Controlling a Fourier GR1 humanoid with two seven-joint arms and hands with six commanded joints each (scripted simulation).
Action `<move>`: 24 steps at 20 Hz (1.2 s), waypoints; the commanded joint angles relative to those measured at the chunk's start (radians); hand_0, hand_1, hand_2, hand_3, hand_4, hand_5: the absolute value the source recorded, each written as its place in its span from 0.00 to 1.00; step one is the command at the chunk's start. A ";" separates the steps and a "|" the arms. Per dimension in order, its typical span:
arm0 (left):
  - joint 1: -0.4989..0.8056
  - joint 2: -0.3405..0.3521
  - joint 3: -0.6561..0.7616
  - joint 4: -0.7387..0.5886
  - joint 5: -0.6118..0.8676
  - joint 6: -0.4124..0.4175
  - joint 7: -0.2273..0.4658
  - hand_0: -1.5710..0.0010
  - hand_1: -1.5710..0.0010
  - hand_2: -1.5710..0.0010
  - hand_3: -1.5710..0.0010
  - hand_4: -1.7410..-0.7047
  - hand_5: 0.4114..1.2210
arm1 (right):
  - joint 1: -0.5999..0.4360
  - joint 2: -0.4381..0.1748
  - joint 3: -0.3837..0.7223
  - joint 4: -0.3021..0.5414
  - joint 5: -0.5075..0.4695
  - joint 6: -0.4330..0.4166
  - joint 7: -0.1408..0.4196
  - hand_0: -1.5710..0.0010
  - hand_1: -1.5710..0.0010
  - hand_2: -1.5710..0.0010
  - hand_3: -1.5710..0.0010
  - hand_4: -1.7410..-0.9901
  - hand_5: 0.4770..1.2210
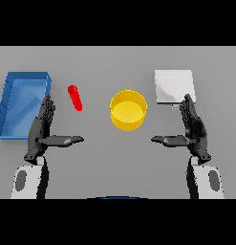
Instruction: Pick up the red beaker and tilt it to pour out 1 green nut into yellow bowl. Pick up the yellow bowl and place it on the metallic measuring scale.
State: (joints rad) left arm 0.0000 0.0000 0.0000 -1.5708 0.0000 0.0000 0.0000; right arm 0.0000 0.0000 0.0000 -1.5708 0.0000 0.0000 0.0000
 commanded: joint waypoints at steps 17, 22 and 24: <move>-0.013 0.056 -0.071 -0.005 -0.159 0.026 0.020 1.00 1.00 1.00 1.00 0.62 0.25 | 0.102 -0.066 0.118 -0.121 0.246 -0.047 -0.112 1.00 1.00 1.00 1.00 0.82 0.23; -0.134 0.045 -0.042 0.172 -0.171 0.047 -0.060 1.00 1.00 1.00 1.00 0.57 0.28 | 0.109 -0.055 0.112 -0.128 0.213 -0.033 -0.119 1.00 1.00 1.00 1.00 0.74 0.24; -0.209 0.049 -0.018 0.241 -0.172 0.062 -0.058 1.00 1.00 1.00 1.00 0.57 0.28 | 0.099 -0.057 0.105 -0.114 0.199 -0.024 -0.123 1.00 1.00 1.00 1.00 0.71 0.25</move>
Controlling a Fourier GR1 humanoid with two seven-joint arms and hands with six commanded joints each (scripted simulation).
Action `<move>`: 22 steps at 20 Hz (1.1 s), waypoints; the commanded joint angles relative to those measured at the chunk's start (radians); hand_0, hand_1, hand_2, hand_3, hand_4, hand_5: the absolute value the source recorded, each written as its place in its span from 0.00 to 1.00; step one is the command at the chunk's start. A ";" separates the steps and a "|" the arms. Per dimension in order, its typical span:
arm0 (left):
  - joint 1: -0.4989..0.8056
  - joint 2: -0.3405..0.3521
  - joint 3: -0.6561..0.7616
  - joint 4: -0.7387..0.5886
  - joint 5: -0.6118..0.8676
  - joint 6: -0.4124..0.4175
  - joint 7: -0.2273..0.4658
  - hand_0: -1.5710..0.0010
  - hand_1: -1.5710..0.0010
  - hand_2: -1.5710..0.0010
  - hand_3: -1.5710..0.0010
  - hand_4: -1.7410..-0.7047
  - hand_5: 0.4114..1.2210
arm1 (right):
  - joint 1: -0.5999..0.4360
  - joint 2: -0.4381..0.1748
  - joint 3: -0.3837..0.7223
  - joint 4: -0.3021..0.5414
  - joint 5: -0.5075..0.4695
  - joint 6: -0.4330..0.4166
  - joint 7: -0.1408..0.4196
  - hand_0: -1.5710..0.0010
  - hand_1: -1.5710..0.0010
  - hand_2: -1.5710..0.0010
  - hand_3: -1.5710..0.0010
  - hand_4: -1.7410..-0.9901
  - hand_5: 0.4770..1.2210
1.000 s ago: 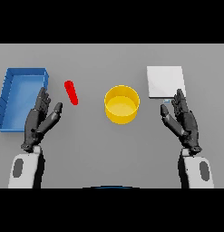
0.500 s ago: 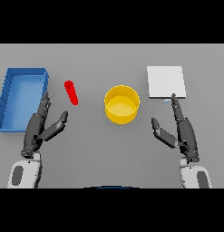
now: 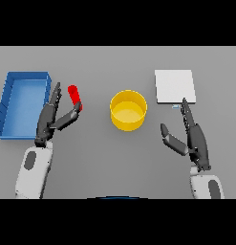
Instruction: Pick up the red beaker and tilt it to pour out 1 green nut into yellow bowl. Pick up the yellow bowl and place it on the metallic measuring scale.
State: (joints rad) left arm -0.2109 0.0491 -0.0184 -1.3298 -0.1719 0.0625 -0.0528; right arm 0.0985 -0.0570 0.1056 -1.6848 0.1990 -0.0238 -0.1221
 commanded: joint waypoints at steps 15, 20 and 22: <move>-0.314 -0.019 0.076 0.473 -0.040 0.071 -0.181 1.00 1.00 1.00 1.00 0.46 0.32 | 0.015 -0.006 -0.004 -0.008 -0.003 0.004 -0.013 1.00 1.00 1.00 1.00 0.63 0.29; -0.378 -0.036 0.105 0.576 -0.040 0.110 -0.262 1.00 0.98 0.97 1.00 0.43 0.38 | 0.013 -0.004 -0.004 -0.018 0.000 -0.003 -0.005 1.00 1.00 1.00 1.00 0.64 0.29; -0.395 -0.035 0.126 0.609 -0.034 0.134 -0.287 0.79 0.77 0.77 0.86 0.37 0.44 | 0.009 -0.010 -0.006 -0.022 0.007 -0.007 -0.004 1.00 1.00 1.00 1.00 0.65 0.29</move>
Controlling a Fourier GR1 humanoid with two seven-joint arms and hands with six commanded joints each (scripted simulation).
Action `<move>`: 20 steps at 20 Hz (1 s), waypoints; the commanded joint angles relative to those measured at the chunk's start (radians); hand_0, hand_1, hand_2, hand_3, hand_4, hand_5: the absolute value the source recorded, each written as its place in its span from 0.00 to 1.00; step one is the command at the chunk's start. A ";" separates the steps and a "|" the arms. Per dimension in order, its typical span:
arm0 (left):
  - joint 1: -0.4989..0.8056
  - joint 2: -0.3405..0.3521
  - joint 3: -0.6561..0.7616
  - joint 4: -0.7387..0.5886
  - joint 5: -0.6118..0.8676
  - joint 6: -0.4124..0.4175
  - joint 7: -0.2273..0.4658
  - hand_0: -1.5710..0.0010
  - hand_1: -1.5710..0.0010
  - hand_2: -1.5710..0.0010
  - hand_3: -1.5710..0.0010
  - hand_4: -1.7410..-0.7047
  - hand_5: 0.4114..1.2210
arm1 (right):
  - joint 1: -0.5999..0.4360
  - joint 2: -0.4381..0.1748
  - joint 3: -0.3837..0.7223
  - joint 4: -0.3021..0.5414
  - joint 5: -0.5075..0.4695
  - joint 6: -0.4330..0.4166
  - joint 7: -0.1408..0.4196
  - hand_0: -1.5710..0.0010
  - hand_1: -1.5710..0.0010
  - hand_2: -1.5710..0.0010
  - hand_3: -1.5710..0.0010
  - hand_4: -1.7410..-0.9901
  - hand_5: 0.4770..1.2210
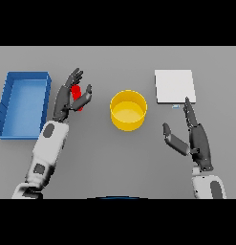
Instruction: Pick up the red beaker and tilt it to pour out 1 green nut into yellow bowl. Pick up the yellow bowl and place it on the metallic measuring scale.
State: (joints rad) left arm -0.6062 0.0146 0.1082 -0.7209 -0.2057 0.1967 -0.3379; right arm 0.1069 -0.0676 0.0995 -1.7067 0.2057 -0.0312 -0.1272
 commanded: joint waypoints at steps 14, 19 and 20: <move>-0.058 0.014 0.003 -0.005 0.014 0.016 -0.037 0.03 0.03 0.03 0.05 0.03 0.88 | -0.019 0.007 0.016 0.026 0.048 -0.025 -0.013 1.00 1.00 1.00 1.00 0.80 0.25; -0.080 0.101 -0.141 -0.117 -0.129 -0.013 0.072 0.01 0.01 0.01 0.02 0.01 0.90 | -0.016 -0.009 0.009 0.025 0.062 -0.034 -0.011 1.00 1.00 1.00 1.00 0.85 0.24; -0.088 0.119 -0.193 -0.127 -0.184 -0.021 0.098 0.01 0.01 0.01 0.01 0.01 0.90 | -0.012 -0.008 0.015 0.028 0.071 -0.034 -0.014 1.00 1.00 1.00 1.00 0.86 0.25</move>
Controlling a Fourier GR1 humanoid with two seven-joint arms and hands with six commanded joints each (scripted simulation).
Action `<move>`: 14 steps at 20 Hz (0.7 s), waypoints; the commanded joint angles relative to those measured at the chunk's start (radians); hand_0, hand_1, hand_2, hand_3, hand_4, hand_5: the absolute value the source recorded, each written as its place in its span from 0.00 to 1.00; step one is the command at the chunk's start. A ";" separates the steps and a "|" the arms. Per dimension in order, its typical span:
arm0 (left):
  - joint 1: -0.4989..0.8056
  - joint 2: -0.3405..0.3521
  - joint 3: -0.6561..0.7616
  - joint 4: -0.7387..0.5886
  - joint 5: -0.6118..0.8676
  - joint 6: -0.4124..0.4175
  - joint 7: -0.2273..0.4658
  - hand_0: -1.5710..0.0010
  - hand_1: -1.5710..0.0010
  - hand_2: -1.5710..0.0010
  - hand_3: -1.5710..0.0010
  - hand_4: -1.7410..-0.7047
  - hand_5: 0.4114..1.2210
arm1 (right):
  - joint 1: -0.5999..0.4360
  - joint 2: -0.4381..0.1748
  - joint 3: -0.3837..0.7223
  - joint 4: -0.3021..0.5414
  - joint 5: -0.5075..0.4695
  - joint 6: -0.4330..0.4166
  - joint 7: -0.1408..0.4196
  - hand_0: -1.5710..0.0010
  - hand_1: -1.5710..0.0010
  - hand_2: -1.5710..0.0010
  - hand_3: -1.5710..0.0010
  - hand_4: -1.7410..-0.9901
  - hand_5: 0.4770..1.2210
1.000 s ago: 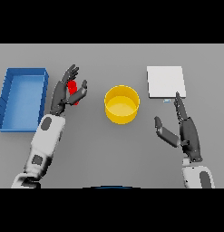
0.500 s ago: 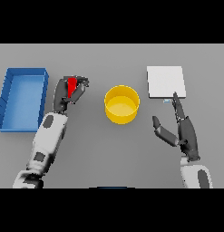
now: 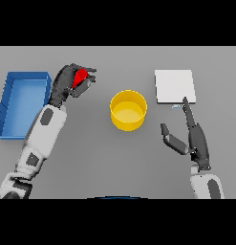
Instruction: Pick up the red beaker and tilt it to pour out 1 green nut into yellow bowl. Pick up the yellow bowl and place it on the metallic measuring scale.
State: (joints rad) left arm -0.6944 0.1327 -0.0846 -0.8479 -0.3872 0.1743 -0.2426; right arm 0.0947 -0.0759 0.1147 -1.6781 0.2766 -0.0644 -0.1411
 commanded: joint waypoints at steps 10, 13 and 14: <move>-0.062 0.075 -0.275 -0.150 -0.265 -0.122 0.233 0.00 0.00 0.00 0.00 0.00 0.92 | 0.007 0.016 0.019 -0.013 -0.004 0.015 -0.005 1.00 1.00 1.00 1.00 0.90 0.28; -0.145 0.103 -0.384 -0.108 -0.375 -0.210 0.260 0.00 0.00 0.00 0.00 0.00 0.96 | 0.010 0.004 0.014 -0.023 0.002 0.012 -0.007 1.00 1.00 1.00 1.00 0.92 0.29; -0.166 0.111 -0.415 -0.090 -0.406 -0.228 0.250 0.00 0.00 0.00 0.00 0.00 0.97 | 0.013 0.003 0.010 -0.026 -0.005 0.013 -0.010 1.00 1.00 1.00 1.00 0.90 0.29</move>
State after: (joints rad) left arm -0.8603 0.2438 -0.4994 -0.9386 -0.7915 -0.0549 0.0073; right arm 0.1081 -0.0727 0.1244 -1.7043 0.2718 -0.0512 -0.1518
